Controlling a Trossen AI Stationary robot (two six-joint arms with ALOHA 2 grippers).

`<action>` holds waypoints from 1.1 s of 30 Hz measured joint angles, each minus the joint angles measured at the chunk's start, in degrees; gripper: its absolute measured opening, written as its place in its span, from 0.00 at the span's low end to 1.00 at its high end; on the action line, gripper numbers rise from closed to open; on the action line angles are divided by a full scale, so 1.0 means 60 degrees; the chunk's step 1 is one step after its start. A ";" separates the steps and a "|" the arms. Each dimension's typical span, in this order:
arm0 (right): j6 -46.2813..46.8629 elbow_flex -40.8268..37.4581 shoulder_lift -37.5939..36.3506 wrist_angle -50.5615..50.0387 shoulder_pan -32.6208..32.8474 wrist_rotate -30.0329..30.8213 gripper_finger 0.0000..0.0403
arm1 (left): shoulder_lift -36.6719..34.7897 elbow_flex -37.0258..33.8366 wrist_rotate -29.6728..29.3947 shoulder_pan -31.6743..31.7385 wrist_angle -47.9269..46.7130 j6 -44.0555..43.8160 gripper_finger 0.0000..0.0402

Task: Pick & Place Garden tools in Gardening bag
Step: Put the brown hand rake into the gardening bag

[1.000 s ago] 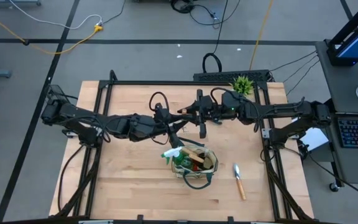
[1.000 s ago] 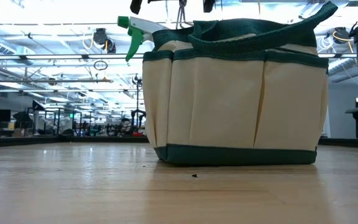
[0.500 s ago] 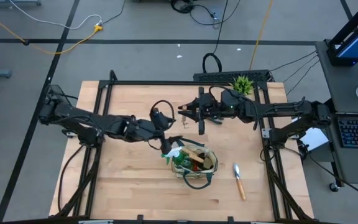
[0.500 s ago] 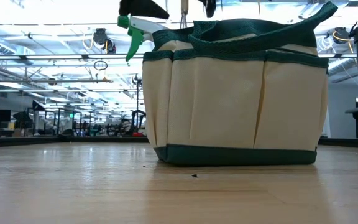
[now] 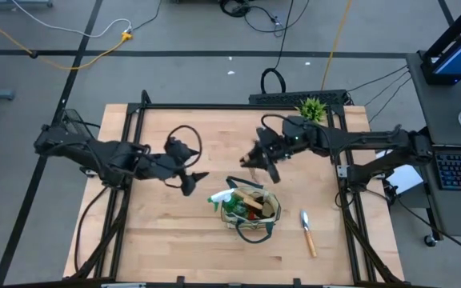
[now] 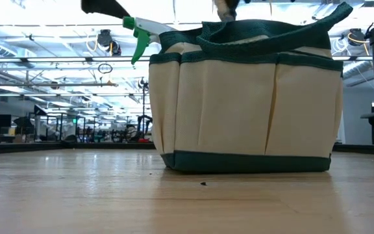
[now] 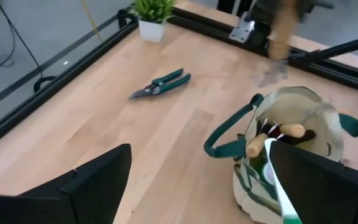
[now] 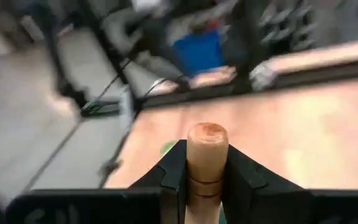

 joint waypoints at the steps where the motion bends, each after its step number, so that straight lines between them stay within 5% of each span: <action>1: 0.0092 -0.0007 -0.0048 -0.0076 0.0080 -0.0297 0.13 | -0.0109 -0.0081 -0.0133 -0.0080 -0.0038 -0.0123 0.96; 5: 0.0537 0.0004 -0.0135 0.0013 0.0503 -0.1445 0.13 | -0.0573 -0.0564 -0.0557 -0.0438 -0.0134 -0.0502 0.95; 10: 0.0618 0.0004 -0.0154 0.0017 0.1160 -0.1531 0.13 | -0.1181 -0.1349 -0.1096 -0.0997 -0.0076 -0.1049 0.96; 33: 0.1180 -0.2770 -0.0091 0.3002 0.1627 0.0512 0.13 | -0.3323 -0.3967 -0.3088 -0.3753 0.1573 -0.2460 0.96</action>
